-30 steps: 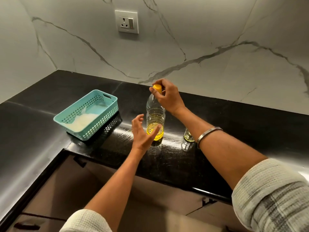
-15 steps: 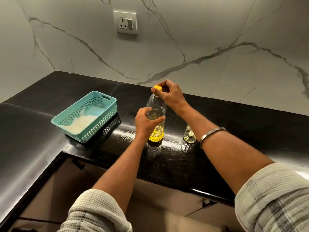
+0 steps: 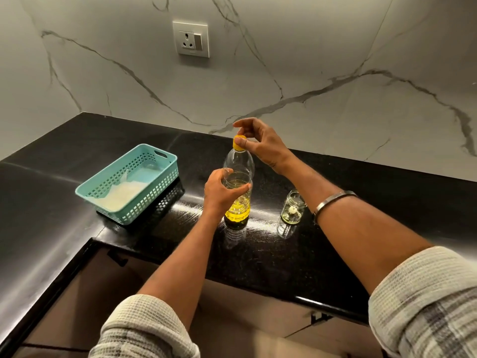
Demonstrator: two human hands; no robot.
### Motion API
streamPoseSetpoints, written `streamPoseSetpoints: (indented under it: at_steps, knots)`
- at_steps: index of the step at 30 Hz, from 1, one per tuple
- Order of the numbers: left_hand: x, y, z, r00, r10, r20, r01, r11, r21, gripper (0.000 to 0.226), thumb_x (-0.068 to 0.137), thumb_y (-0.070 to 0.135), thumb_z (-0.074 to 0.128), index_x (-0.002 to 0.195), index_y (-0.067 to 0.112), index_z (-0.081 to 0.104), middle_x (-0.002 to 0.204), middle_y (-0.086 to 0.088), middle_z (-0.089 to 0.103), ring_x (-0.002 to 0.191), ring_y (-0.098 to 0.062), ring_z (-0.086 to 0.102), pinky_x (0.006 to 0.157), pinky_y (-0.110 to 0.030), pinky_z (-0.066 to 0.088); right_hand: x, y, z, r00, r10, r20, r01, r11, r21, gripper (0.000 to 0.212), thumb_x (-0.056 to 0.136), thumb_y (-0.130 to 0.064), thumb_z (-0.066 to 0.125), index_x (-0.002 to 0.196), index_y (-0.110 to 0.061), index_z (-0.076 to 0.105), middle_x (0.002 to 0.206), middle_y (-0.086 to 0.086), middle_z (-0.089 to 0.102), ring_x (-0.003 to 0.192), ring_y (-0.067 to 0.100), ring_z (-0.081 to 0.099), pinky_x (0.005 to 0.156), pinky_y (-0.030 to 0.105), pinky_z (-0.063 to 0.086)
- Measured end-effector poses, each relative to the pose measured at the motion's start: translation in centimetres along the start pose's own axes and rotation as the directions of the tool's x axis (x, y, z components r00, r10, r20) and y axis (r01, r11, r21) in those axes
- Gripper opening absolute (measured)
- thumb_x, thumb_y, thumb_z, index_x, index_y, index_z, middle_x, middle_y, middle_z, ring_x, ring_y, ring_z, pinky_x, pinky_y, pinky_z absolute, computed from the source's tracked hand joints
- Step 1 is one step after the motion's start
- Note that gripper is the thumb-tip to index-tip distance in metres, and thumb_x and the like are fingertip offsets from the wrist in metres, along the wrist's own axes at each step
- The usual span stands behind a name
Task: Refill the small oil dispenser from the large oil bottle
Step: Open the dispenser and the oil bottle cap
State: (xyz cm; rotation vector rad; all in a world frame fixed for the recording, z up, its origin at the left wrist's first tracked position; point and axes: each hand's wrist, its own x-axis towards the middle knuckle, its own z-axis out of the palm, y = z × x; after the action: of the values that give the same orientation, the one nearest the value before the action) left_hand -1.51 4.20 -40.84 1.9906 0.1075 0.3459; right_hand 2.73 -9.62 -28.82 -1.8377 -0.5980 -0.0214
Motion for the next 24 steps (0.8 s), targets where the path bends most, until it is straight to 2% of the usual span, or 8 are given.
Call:
streamPoseSetpoints:
  at_steps: [3, 6, 8, 12, 15, 17, 20, 24]
  knots:
    - [0.04, -0.15, 0.06, 1.000, 0.007, 0.009, -0.007, 1.000, -0.002, 0.062, 0.061, 0.038, 0.088, 0.113, 0.018, 0.061, 0.108, 0.003, 0.060, 0.098, -0.011, 0.061, 0.083, -0.027, 0.055, 0.04, -0.02, 0.07, 0.999, 0.040, 0.017, -0.042, 0.996, 0.079, 0.031, 0.094, -0.005, 0.054, 0.125, -0.009, 0.052, 0.111, 0.008, 0.059, 0.107, 0.019, 0.058, 0.088, 0.022, 0.053]
    - [0.04, -0.05, -0.04, 1.000, 0.011, 0.023, -0.011, 1.000, -0.009, 0.062, 0.062, 0.037, 0.088, 0.114, 0.018, 0.060, 0.109, 0.004, 0.059, 0.098, -0.009, 0.060, 0.080, -0.020, 0.052, 0.04, 0.15, 0.23, 1.000, 0.003, 0.008, -0.003, 0.999, -0.045, 0.035, 0.090, -0.017, 0.065, 0.123, -0.012, 0.054, 0.108, 0.007, 0.055, 0.101, 0.016, 0.056, 0.084, 0.018, 0.052]
    - [0.04, -0.06, -0.08, 1.000, 0.015, 0.024, -0.014, 1.000, -0.010, 0.062, 0.062, 0.038, 0.088, 0.114, 0.018, 0.060, 0.109, 0.004, 0.059, 0.097, -0.009, 0.060, 0.080, -0.020, 0.052, 0.00, 0.17, 0.06, 1.000, -0.015, 0.016, 0.016, 0.999, -0.050, 0.035, 0.088, -0.014, 0.067, 0.121, -0.014, 0.055, 0.104, 0.008, 0.054, 0.097, 0.015, 0.057, 0.084, 0.019, 0.053]
    - [0.04, -0.12, -0.16, 0.999, 0.017, 0.031, -0.016, 1.000, -0.008, 0.062, 0.062, 0.038, 0.087, 0.114, 0.019, 0.060, 0.108, 0.004, 0.059, 0.096, -0.007, 0.060, 0.077, -0.016, 0.050, 0.23, -0.01, -0.06, 0.996, 0.032, 0.080, -0.040, 0.994, 0.101, 0.035, 0.091, -0.007, 0.055, 0.125, -0.013, 0.052, 0.110, 0.007, 0.058, 0.103, 0.015, 0.058, 0.083, 0.018, 0.053]
    - [0.07, -0.09, -0.15, 0.999, 0.019, 0.040, -0.019, 1.000, -0.011, 0.061, 0.063, 0.036, 0.087, 0.115, 0.018, 0.060, 0.109, 0.005, 0.058, 0.096, -0.006, 0.058, 0.074, -0.011, 0.045, 0.32, 0.21, 0.30, 0.997, 0.038, 0.064, -0.038, 0.999, 0.004, 0.037, 0.090, -0.022, 0.062, 0.126, -0.020, 0.052, 0.117, 0.006, 0.053, 0.109, 0.019, 0.055, 0.083, 0.019, 0.052]
    - [0.11, -0.12, -0.15, 0.999, 0.019, 0.043, -0.018, 1.000, -0.016, 0.061, 0.064, 0.035, 0.088, 0.115, 0.018, 0.060, 0.110, 0.005, 0.058, 0.097, -0.006, 0.058, 0.075, -0.011, 0.046, 0.32, 0.33, 0.30, 0.999, 0.021, 0.050, -0.018, 0.999, -0.051, 0.036, 0.090, -0.019, 0.065, 0.124, -0.020, 0.054, 0.114, 0.008, 0.053, 0.106, 0.021, 0.056, 0.085, 0.022, 0.051]
    - [0.10, -0.18, -0.16, 0.999, 0.013, 0.049, -0.012, 1.000, -0.027, 0.061, 0.063, 0.035, 0.088, 0.115, 0.019, 0.060, 0.109, 0.005, 0.059, 0.097, -0.006, 0.059, 0.076, -0.013, 0.048, 0.36, -0.04, 0.15, 0.996, 0.038, 0.080, -0.041, 0.998, 0.039, 0.037, 0.087, -0.014, 0.058, 0.123, -0.018, 0.055, 0.111, 0.006, 0.058, 0.106, 0.019, 0.058, 0.089, 0.028, 0.053]
    - [0.09, -0.19, -0.23, 0.998, 0.013, 0.055, -0.011, 0.999, -0.030, 0.061, 0.063, 0.035, 0.088, 0.115, 0.019, 0.059, 0.109, 0.007, 0.058, 0.095, -0.003, 0.058, 0.075, -0.012, 0.047, 0.42, -0.36, 0.35, 0.993, 0.045, 0.106, -0.046, 0.999, 0.006, 0.037, 0.090, -0.015, 0.060, 0.126, -0.016, 0.053, 0.115, 0.004, 0.055, 0.110, 0.020, 0.056, 0.090, 0.027, 0.053]
